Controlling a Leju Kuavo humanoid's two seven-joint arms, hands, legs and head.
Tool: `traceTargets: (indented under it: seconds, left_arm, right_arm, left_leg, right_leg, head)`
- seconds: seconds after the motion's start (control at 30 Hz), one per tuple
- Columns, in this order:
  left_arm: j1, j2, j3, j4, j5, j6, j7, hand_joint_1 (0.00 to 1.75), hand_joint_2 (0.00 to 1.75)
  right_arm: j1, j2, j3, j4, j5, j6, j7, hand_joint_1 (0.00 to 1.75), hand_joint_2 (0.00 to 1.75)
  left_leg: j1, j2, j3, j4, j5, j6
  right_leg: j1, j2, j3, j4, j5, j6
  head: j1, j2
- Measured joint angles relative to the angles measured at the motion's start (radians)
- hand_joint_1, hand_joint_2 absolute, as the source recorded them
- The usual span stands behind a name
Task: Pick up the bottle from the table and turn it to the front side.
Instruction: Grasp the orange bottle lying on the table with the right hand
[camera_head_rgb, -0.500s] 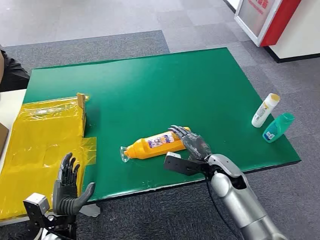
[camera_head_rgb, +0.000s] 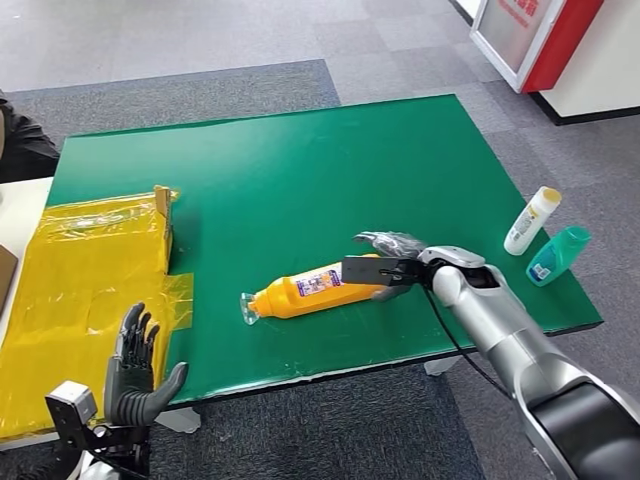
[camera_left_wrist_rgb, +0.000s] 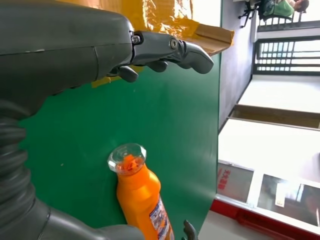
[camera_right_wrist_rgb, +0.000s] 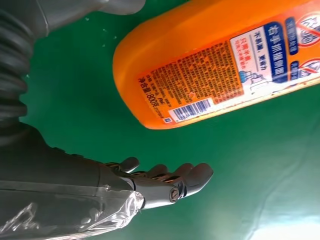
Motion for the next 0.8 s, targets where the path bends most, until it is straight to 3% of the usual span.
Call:
traceTargets:
  seconds: [0.43,0.8]
  left_arm:
    - [-0.020,0.020,-0.044,0.017,0.028,0.002,0.000,0.00,1.75]
    - [-0.037,0.031,-0.077,0.034,0.037,0.009,0.000,0.00,1.75]
  right_arm:
    - [-0.137,0.016,0.124,0.206,-0.080,0.093,0.005,0.00,1.75]
    - [-0.156,0.085,0.164,0.284,-0.154,0.008,0.047,0.00,1.75]
  left_leg:
    - [0.000,0.000,0.000,0.000,0.000,0.000]
    - [0.000,0.000,0.000,0.000,0.000,0.000]
  right_leg:
    - [0.000,0.000,0.000,0.000,0.000,0.000]
    - [0.000,0.000,0.000,0.000,0.000,0.000]
  head:
    - [0.000,0.000]
    - [0.000,0.000]
